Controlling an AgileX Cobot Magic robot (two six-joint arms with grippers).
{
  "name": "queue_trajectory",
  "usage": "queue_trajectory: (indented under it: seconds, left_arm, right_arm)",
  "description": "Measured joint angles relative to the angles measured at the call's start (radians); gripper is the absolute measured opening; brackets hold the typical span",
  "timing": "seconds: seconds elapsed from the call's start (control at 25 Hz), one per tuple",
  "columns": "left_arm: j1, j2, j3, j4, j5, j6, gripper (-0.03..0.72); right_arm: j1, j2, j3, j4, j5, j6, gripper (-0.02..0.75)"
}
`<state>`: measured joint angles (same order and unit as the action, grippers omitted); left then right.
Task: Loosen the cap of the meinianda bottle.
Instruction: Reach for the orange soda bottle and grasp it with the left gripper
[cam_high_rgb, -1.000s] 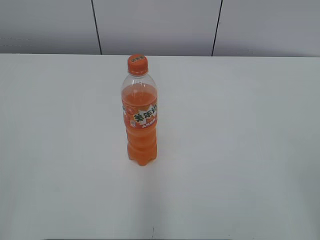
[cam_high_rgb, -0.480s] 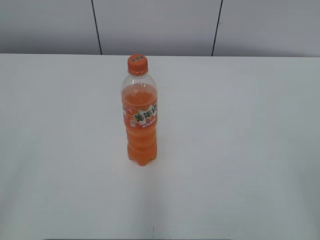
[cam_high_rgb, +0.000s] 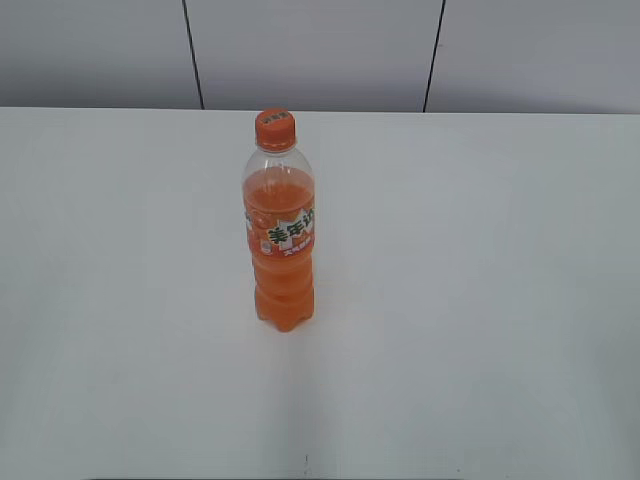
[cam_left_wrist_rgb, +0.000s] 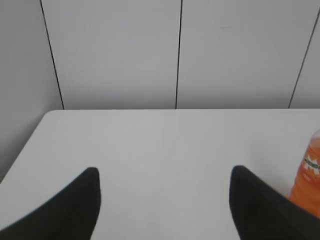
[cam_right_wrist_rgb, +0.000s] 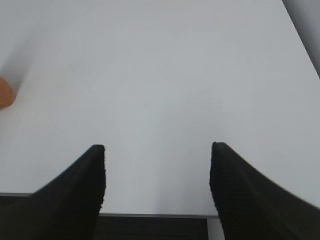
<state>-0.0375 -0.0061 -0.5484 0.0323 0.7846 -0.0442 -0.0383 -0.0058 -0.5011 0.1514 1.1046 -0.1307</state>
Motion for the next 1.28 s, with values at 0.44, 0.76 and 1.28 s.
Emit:
queue_trajectory:
  seconds: [0.44, 0.76, 1.28]
  left_arm:
    - [0.0, 0.0, 0.073, 0.025, -0.282, 0.0, 0.489]
    - [0.0, 0.0, 0.196, 0.025, -0.438, 0.0, 0.474]
    - [0.0, 0.0, 0.253, 0.04, -0.546, 0.0, 0.437]
  right_arm:
    - [0.0, 0.0, 0.0, 0.0, 0.0, 0.0, 0.494]
    - [0.0, 0.0, 0.0, 0.0, 0.0, 0.0, 0.494]
    - [0.0, 0.0, 0.0, 0.0, 0.0, 0.0, 0.494]
